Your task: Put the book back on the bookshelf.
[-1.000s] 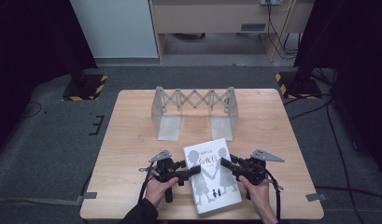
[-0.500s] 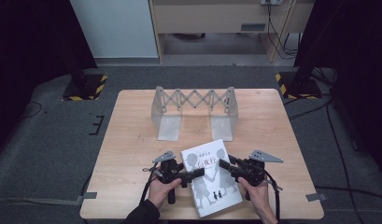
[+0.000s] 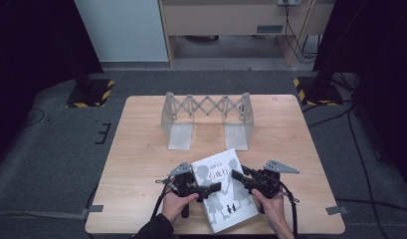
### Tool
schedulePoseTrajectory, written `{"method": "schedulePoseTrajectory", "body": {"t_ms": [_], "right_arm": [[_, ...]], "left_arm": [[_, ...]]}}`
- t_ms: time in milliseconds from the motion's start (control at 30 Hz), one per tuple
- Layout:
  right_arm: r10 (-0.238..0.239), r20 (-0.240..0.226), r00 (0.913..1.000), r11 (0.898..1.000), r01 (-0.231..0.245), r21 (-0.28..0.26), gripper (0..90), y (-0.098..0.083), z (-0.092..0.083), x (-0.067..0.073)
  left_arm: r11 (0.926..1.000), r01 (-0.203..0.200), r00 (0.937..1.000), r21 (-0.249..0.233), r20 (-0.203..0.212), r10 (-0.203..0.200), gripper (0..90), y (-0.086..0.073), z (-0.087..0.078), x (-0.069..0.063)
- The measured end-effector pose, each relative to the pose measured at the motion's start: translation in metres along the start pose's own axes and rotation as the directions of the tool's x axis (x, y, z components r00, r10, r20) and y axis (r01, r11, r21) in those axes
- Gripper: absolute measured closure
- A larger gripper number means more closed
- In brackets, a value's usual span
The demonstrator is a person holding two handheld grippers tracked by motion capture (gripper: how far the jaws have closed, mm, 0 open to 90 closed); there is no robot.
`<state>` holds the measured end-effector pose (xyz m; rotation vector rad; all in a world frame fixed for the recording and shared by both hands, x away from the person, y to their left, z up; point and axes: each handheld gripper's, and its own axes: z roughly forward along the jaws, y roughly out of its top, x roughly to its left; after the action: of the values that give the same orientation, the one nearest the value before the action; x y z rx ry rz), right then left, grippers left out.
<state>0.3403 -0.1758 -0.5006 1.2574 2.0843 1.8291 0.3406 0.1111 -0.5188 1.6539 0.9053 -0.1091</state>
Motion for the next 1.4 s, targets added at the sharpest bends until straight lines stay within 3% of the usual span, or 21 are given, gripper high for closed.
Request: {"method": "schedulePoseTrajectory", "body": {"t_ms": [233, 367, 433, 600, 700, 733, 900, 933, 1000, 1133, 1200, 1333, 1400], "right_arm": [[0.004, 0.008, 1.0, 1.0, -0.004, 0.002, 56.0, 0.0, -0.001, -0.001], [0.007, 0.006, 1.0, 1.0, -0.007, 0.003, 55.7, 0.0, -0.002, -0.002], [0.004, 0.003, 1.0, 1.0, -0.004, 0.002, 55.6, 0.0, -0.002, -0.002], [0.009, 0.005, 0.9999, 1.0, -0.009, 0.004, 55.1, 0.0, -0.001, -0.003], [0.007, 0.001, 1.0, 1.0, -0.007, 0.005, 54.2, 0.0, -0.001, -0.004], [0.012, -0.006, 0.9999, 1.0, -0.012, 0.004, 51.6, 0.001, -0.002, -0.005], [0.008, -0.001, 1.0, 1.0, -0.008, -0.012, 47.7, 0.004, -0.007, -0.008], [0.019, 0.004, 0.9998, 0.999, -0.019, -0.03, 43.2, 0.006, -0.013, -0.012], [0.038, 0.011, 0.9992, 0.999, -0.037, -0.04, 42.3, 0.007, -0.018, -0.017], [0.05, 0.062, 0.9968, 0.998, -0.048, -0.033, 40.7, 0.009, -0.026, -0.025], [0.039, 0.127, 0.9912, 0.999, -0.037, -0.018, 37.8, 0.011, -0.032, -0.033], [0.023, 0.177, 0.9839, 1.0, -0.023, -0.002, 34.7, 0.01, -0.035, -0.039], [0.013, 0.201, 0.9794, 1.0, -0.017, 0.022, 34.0, 0.009, -0.037, -0.043]], "left_arm": [[0.9999, 0.012, 0.9999, 0.005, -0.011, -0.012, 15.7, -0.002, 0.004, -0.001], [0.9972, 0.074, 0.997, -0.009, 0.024, -0.074, 26.3, -0.001, 0.0, 0.003], [0.9972, 0.073, 0.9969, -0.016, 0.028, -0.073, 27.3, 0.0, -0.001, 0.002], [0.992, 0.123, 0.9914, -0.027, 0.049, -0.122, 33.4, 0.0, -0.003, 0.005], [0.9904, 0.134, 0.9894, -0.035, 0.061, -0.131, 38.0, 0.001, -0.004, 0.005], [0.9872, 0.154, 0.9857, -0.041, 0.075, -0.151, 39.9, 0.004, -0.005, 0.004], [0.9893, 0.139, 0.9876, -0.044, 0.08, -0.135, 42.1, 0.009, -0.007, 0.0], [0.9897, 0.137, 0.9878, -0.041, 0.08, -0.134, 43.2, 0.012, -0.009, 0.0], [0.9906, 0.129, 0.9892, -0.046, 0.077, -0.125, 44.2, 0.016, -0.012, 0.0], [0.9922, 0.112, 0.9917, -0.055, 0.069, -0.108, 46.9, 0.025, -0.017, -0.002], [0.9946, 0.077, 0.9957, -0.069, 0.057, -0.073, 48.4, 0.035, -0.021, -0.005], [0.9953, 0.036, 0.9987, -0.09, 0.039, -0.032, 51.0, 0.045, -0.026, -0.01], [0.9941, -0.006, 0.9998, -0.109, 0.016, 0.008, 51.6, 0.051, -0.03, -0.014]]}}
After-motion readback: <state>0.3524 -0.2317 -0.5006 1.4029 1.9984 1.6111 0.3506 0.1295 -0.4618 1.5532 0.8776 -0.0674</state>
